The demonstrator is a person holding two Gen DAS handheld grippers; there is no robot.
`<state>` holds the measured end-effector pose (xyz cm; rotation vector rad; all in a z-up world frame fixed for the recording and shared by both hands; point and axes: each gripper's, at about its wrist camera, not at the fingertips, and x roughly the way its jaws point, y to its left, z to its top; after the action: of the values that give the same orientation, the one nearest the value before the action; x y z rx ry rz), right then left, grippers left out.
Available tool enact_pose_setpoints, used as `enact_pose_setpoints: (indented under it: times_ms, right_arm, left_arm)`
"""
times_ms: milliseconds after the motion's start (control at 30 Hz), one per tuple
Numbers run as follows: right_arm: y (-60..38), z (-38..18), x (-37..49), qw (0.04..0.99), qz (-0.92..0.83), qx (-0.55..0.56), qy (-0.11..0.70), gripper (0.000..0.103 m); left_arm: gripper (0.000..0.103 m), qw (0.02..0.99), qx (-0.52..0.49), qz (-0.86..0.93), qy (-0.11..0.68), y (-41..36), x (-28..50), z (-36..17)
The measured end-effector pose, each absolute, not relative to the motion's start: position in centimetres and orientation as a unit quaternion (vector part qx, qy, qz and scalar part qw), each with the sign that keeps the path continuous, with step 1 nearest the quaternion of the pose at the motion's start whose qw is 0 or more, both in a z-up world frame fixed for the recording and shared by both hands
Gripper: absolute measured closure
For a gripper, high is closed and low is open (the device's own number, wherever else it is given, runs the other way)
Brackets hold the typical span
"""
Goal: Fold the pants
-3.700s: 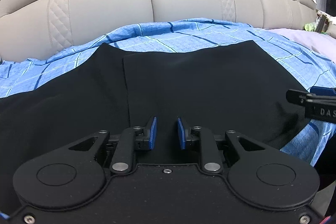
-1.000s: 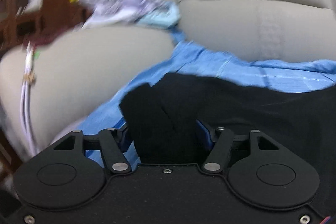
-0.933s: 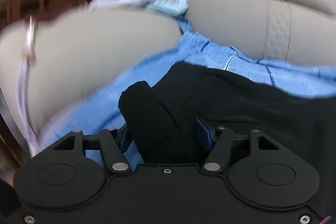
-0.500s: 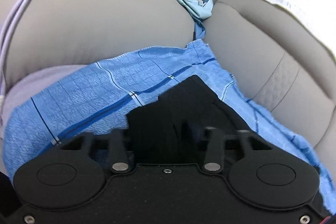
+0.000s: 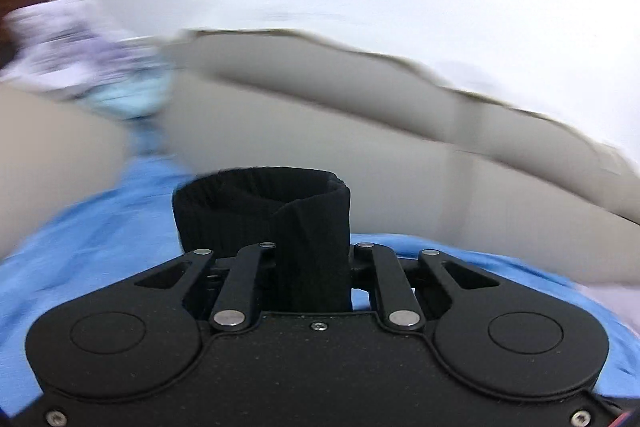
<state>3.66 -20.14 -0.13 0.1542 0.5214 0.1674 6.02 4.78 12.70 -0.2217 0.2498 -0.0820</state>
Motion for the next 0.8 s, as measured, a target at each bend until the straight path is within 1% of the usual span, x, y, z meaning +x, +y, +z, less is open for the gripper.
enact_pose_setpoints:
  times_ms: [67,100,200,300,333,400,433,467,500,533,567,600,667,800]
  right_arm:
    - [-23.2,0.3,2.9,0.959,0.054,0.106,0.256,0.057]
    - [-24.7,0.5,2.5,0.959,0.037,0.120,0.255,0.057]
    - [-28.9,0.6,1.2,0.956,-0.010,0.155,0.249,0.057]
    - [-32.3,-0.3,0.2,0.948,-0.030,0.191,0.254,0.057]
    - [-33.1,-0.9,-0.1,0.943,-0.030,0.204,0.260,0.057]
    - [-34.1,-2.1,-0.4,0.937,-0.023,0.222,0.269,0.056]
    - [-34.2,-2.7,-0.6,0.935,-0.021,0.227,0.273,0.055]
    - [-34.2,-3.1,-0.7,0.933,-0.019,0.228,0.278,0.055]
    - [-34.0,-3.6,-0.6,0.932,-0.016,0.227,0.282,0.052]
    - [-33.7,-3.9,-0.5,0.932,-0.012,0.227,0.283,0.047]
    - [-33.4,-4.0,-0.4,0.932,-0.007,0.228,0.282,0.040]
    - [-33.1,-4.1,-0.5,0.933,0.000,0.229,0.277,0.036]
    - [-32.4,-4.0,-1.1,0.934,0.012,0.237,0.268,0.034]
    - [-31.7,-4.3,-2.2,0.930,0.025,0.267,0.253,0.029]
  left_arm:
    - [0.089,0.981,-0.092,-0.109,0.130,0.1,6.8,13.1]
    - [0.089,0.977,-0.077,-0.142,0.139,-2.4,7.2,12.9]
    - [0.087,0.956,-0.015,-0.221,0.190,-10.1,8.6,10.4]
    - [0.081,0.918,0.012,-0.262,0.298,-15.1,10.3,6.4]
    - [0.076,0.901,0.009,-0.266,0.343,-15.9,10.8,4.8]
    - [0.070,0.885,-0.018,-0.278,0.373,-15.9,10.3,3.2]
    - [0.061,0.886,-0.031,-0.279,0.369,-15.3,9.5,3.1]
    - [0.054,0.887,-0.032,-0.281,0.365,-14.7,9.1,3.2]
    - [0.044,0.887,-0.029,-0.282,0.364,-14.1,8.7,3.4]
    - [0.041,0.889,-0.027,-0.281,0.362,-13.3,8.2,3.8]
    - [0.041,0.889,-0.025,-0.284,0.358,-12.5,7.4,4.0]
    - [0.039,0.888,-0.024,-0.292,0.355,-11.9,6.9,4.6]
    - [0.035,0.888,-0.028,-0.299,0.348,-10.2,5.3,5.3]
    - [0.036,0.917,-0.025,-0.257,0.306,-6.9,2.6,6.6]
